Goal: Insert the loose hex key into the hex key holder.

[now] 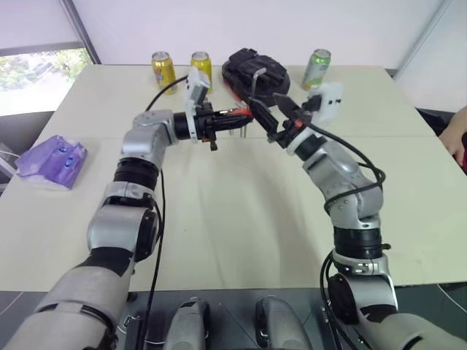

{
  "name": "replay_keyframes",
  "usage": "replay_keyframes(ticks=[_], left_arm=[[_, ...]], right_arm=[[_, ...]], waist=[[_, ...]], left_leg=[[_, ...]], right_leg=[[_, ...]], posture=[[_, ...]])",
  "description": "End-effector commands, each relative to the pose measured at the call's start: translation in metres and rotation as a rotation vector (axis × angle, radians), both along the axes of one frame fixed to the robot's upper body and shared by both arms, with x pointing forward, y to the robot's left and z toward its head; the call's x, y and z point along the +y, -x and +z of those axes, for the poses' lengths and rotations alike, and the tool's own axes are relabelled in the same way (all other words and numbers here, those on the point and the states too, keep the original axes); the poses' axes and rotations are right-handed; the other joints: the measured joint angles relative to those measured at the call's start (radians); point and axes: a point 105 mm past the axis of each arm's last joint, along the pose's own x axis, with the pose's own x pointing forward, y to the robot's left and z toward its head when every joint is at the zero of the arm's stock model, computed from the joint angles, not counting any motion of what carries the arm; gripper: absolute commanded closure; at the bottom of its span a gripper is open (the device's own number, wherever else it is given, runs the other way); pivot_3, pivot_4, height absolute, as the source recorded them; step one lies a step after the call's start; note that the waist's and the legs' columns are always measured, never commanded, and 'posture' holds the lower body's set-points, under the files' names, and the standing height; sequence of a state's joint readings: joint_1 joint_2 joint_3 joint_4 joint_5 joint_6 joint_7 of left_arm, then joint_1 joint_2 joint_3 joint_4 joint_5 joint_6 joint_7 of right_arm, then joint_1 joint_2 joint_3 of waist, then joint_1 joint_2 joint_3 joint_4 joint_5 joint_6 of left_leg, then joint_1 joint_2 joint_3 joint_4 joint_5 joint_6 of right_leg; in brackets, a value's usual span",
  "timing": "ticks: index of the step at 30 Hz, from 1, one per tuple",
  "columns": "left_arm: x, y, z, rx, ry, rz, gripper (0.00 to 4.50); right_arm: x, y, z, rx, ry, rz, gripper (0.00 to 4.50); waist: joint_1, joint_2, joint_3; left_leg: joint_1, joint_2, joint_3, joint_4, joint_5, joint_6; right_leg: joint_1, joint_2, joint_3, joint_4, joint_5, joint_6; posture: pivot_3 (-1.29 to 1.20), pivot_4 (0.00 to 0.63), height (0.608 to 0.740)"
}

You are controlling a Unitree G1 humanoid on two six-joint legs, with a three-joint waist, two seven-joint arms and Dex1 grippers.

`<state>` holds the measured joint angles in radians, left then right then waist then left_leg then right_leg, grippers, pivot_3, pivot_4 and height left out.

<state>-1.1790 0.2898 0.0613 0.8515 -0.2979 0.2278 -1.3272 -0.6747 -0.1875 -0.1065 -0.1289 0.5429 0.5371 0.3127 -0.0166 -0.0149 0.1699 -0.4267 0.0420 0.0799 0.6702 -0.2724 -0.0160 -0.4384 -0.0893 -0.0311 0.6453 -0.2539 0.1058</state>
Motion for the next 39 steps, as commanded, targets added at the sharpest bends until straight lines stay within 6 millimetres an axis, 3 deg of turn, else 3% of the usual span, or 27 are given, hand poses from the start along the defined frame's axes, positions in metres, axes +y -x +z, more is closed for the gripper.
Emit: replay_keyframes(ticks=[1,8,16,19,24,28,32,37,38,39], left_arm=[[0.003,0.003,0.013,-0.057,0.021,-0.006,4.50],[0.002,0.005,0.005,-0.039,0.014,-0.015,4.50],[0.010,0.005,0.001,0.032,0.041,0.013,4.50],[0.019,0.010,-0.021,0.188,0.050,0.028,4.50],[0.035,0.022,-0.078,0.553,0.010,0.098,4.50],[0.047,0.020,-0.095,0.713,0.027,0.188,4.50],[0.055,0.015,-0.107,0.732,-0.014,0.273,2.94],[0.072,0.002,-0.122,0.621,-0.161,0.435,0.45],[0.079,0.000,-0.126,0.568,-0.220,0.474,0.06],[0.085,-0.002,-0.128,0.499,-0.285,0.508,0.06]], right_arm=[[-0.018,0.012,0.020,-0.071,-0.017,-0.031,0.31],[-0.028,0.013,0.024,-0.063,-0.029,-0.065,0.31],[-0.015,0.033,0.018,-0.050,0.046,0.068,0.31],[-0.015,0.045,0.009,-0.049,0.181,0.118,0.31],[-0.029,0.046,0.006,-0.045,0.262,0.094,0.31],[-0.029,0.045,0.004,-0.039,0.265,0.093,0.31],[-0.023,0.043,0.000,-0.034,0.250,0.092,0.26],[-0.022,0.042,-0.003,-0.026,0.241,0.091,0.26],[-0.022,0.042,-0.004,-0.024,0.244,0.091,0.26],[-0.022,0.042,-0.005,-0.022,0.246,0.091,0.26]], waist=[[0.001,0.000,0.000],[-0.002,0.000,0.000],[0.003,0.000,0.000],[0.002,0.000,0.000],[-0.001,0.000,0.000],[0.005,0.000,0.000],[0.006,0.000,0.000],[0.006,0.000,0.000],[0.006,0.000,0.000],[0.006,0.000,0.000]], left_leg=[[0.000,0.000,0.000,0.000,0.000,0.000],[0.000,0.000,0.000,0.001,0.000,0.000],[0.000,0.000,-0.001,0.002,0.000,0.000],[0.000,0.000,-0.001,0.004,-0.001,0.002],[0.000,0.001,-0.003,0.007,-0.003,0.004],[0.000,0.001,-0.004,0.009,-0.004,0.007],[0.000,0.001,-0.004,0.011,-0.004,0.007],[0.000,0.001,-0.004,0.011,-0.003,0.005],[0.000,0.001,-0.004,0.011,-0.003,0.005],[0.000,0.001,-0.004,0.011,-0.003,0.005]], right_leg=[[0.000,0.000,0.000,0.000,0.000,0.000],[0.000,0.000,0.000,0.000,0.000,0.000],[0.000,0.000,0.000,0.001,0.000,0.000],[0.002,0.000,0.000,0.001,0.000,0.000],[0.002,0.001,0.000,0.002,0.000,0.000],[0.002,0.002,0.000,0.002,0.000,0.000],[0.005,0.002,0.000,0.002,0.000,0.000],[0.005,0.002,0.000,0.002,0.000,0.000],[0.005,0.002,0.000,0.002,0.000,0.000],[0.005,0.002,0.000,0.002,0.000,0.000]], posture=[[0.00,0.150,0.739],[0.00,0.150,0.739],[0.00,0.150,0.739],[0.00,0.150,0.739],[0.00,0.150,0.739],[0.00,0.150,0.739],[0.00,0.150,0.739],[0.00,0.150,0.739],[0.00,0.150,0.739],[0.00,0.150,0.739]])
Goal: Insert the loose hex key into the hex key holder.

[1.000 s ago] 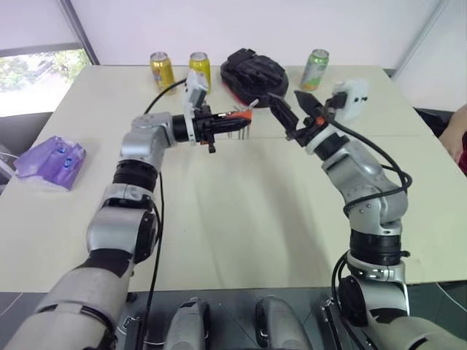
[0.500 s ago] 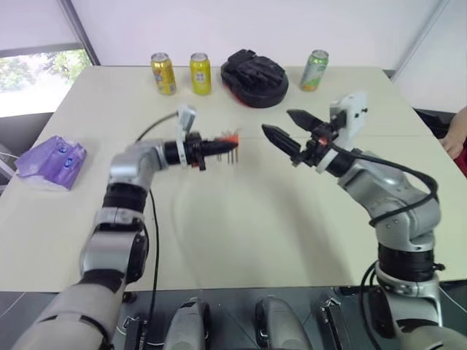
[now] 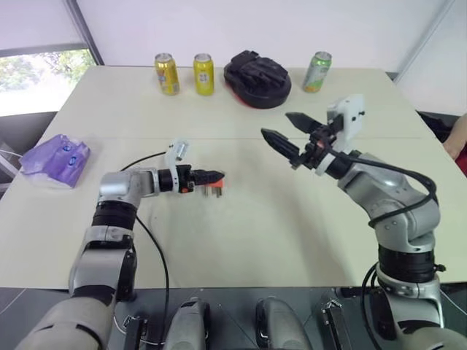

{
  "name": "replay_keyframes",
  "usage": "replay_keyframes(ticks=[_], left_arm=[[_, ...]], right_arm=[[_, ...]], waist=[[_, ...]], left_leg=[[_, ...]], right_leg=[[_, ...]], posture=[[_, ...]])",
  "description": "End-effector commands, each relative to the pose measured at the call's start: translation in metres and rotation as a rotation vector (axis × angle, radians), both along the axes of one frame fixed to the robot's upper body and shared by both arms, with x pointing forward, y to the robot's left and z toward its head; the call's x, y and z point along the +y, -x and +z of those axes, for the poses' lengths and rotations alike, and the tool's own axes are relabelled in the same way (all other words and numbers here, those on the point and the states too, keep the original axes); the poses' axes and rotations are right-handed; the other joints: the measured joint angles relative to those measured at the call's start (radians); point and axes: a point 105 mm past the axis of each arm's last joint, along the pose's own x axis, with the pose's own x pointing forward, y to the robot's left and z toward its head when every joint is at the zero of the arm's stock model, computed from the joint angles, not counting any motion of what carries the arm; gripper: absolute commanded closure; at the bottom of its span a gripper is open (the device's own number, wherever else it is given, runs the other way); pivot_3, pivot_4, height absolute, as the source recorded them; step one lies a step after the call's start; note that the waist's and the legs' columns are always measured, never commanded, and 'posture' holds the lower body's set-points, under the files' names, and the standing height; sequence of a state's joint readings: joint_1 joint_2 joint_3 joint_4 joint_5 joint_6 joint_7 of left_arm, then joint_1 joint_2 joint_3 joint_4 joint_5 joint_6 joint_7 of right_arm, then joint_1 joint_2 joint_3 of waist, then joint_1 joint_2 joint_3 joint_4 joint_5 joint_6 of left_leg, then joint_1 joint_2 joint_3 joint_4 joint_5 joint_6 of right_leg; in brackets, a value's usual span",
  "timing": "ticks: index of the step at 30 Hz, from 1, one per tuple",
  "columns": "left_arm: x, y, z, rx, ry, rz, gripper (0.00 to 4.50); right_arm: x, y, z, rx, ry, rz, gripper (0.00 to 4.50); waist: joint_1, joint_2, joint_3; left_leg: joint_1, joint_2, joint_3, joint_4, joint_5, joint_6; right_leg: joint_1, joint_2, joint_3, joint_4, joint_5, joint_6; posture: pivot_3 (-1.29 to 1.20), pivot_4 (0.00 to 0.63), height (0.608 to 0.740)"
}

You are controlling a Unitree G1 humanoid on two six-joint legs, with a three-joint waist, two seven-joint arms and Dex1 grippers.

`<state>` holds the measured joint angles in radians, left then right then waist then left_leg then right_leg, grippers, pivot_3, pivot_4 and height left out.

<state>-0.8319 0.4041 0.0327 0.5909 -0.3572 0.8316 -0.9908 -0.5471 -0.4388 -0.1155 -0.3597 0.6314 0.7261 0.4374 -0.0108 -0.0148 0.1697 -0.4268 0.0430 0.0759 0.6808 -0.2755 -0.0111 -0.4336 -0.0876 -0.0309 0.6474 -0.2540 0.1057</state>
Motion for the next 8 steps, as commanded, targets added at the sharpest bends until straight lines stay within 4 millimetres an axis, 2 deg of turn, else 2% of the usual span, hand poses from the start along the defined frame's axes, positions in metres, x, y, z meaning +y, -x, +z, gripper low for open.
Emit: replay_keyframes(ticks=[1,2,5,8], left_arm=[[0.025,-0.011,-0.002,-0.177,-0.257,0.041,0.06],[0.036,-0.013,0.003,-0.250,-0.334,0.048,0.06],[0.056,-0.014,0.018,-0.355,-0.411,0.080,0.06],[0.066,-0.008,0.034,-0.479,-0.453,0.103,0.06]], right_arm=[[0.001,0.004,0.007,-0.039,-0.005,0.008,0.26],[-0.001,0.005,0.005,-0.033,-0.003,0.005,0.26],[-0.006,0.007,-0.001,-0.013,0.003,-0.006,0.26],[-0.013,0.009,-0.012,0.017,0.014,-0.030,0.26]], waist=[[-0.001,0.000,0.000],[-0.003,0.000,0.000],[-0.006,0.000,0.000],[-0.002,0.000,0.000]], left_leg=[[0.000,0.000,0.000,0.000,0.000,0.000],[0.001,0.000,0.000,0.000,0.000,0.000],[0.001,0.001,0.000,0.000,0.000,0.000],[0.001,0.001,0.001,0.000,0.000,0.000]], right_leg=[[0.000,0.000,0.000,0.000,0.000,0.000],[0.000,0.000,0.000,0.000,0.000,0.000],[0.000,0.000,0.000,0.000,0.000,0.000],[0.000,0.000,0.000,0.000,0.000,0.000]], posture=[[0.00,0.150,0.739],[0.00,0.150,0.739],[0.00,0.150,0.739],[0.00,0.150,0.739]])
